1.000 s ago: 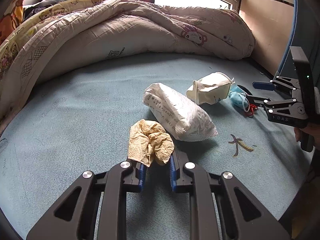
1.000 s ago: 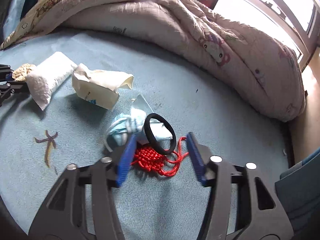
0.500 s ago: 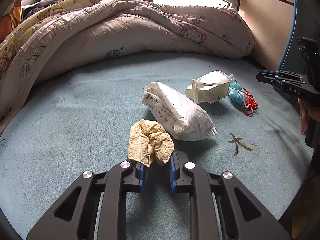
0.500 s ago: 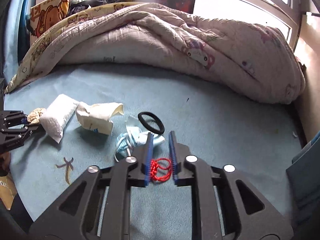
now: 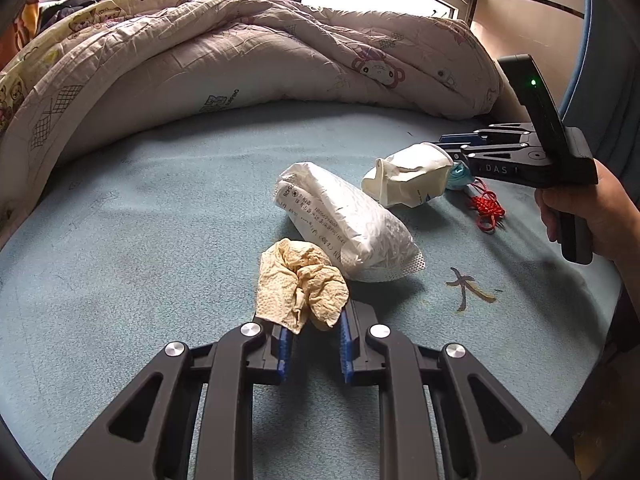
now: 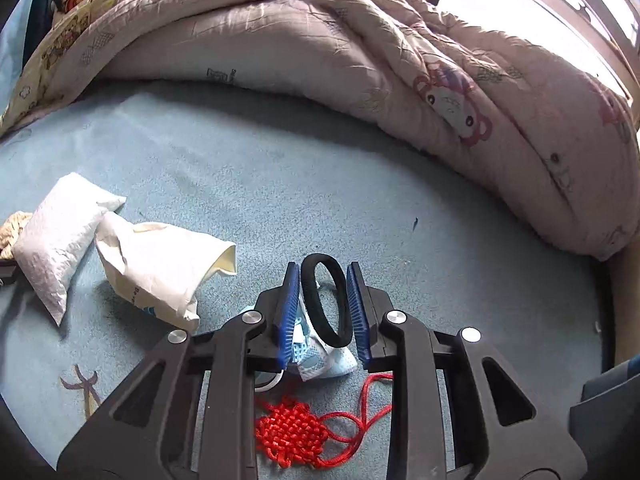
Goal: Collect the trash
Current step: 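Grasp the red cord and black hair tie with the right tool, then carry the paper and cord down to the bin and release them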
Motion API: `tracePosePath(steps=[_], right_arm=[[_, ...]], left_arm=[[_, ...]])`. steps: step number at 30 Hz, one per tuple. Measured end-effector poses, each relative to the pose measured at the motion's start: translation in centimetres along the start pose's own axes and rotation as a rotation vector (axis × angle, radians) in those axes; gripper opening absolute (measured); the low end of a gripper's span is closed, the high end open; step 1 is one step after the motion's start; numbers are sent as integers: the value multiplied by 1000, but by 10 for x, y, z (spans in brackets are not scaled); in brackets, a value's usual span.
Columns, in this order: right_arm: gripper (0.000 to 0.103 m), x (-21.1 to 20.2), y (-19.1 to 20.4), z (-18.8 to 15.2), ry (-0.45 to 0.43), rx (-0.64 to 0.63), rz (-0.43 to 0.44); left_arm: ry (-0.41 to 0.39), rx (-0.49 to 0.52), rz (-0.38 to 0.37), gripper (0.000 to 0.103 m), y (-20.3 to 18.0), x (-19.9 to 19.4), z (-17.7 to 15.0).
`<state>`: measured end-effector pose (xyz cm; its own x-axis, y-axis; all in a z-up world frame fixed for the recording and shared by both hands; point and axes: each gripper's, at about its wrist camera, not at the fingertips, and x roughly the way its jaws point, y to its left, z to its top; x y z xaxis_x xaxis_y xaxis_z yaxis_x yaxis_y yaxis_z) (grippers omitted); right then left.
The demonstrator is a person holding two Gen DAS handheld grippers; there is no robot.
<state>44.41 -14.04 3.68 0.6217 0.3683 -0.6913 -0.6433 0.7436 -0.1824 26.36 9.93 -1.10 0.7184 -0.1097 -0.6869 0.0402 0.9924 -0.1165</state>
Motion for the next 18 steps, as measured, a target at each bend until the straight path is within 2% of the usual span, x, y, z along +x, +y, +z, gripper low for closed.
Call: tracePosePath(steps=[4,9,12,18], right_arm=[[8,-9,-3,-3,-5,39,55],[8,-32,-28,-6,-56,182,174],[8,-45,-36,-10,-73,195,176],[8,-72,-42,-28,-115,240,238]], left_arm=[[-5,0,4,17,-1,0,0],[-3,-1,5,17,-1,0,-1],[-3,-3,3,17,0,0,0],[-12,4,11,17,-1,-1,0]])
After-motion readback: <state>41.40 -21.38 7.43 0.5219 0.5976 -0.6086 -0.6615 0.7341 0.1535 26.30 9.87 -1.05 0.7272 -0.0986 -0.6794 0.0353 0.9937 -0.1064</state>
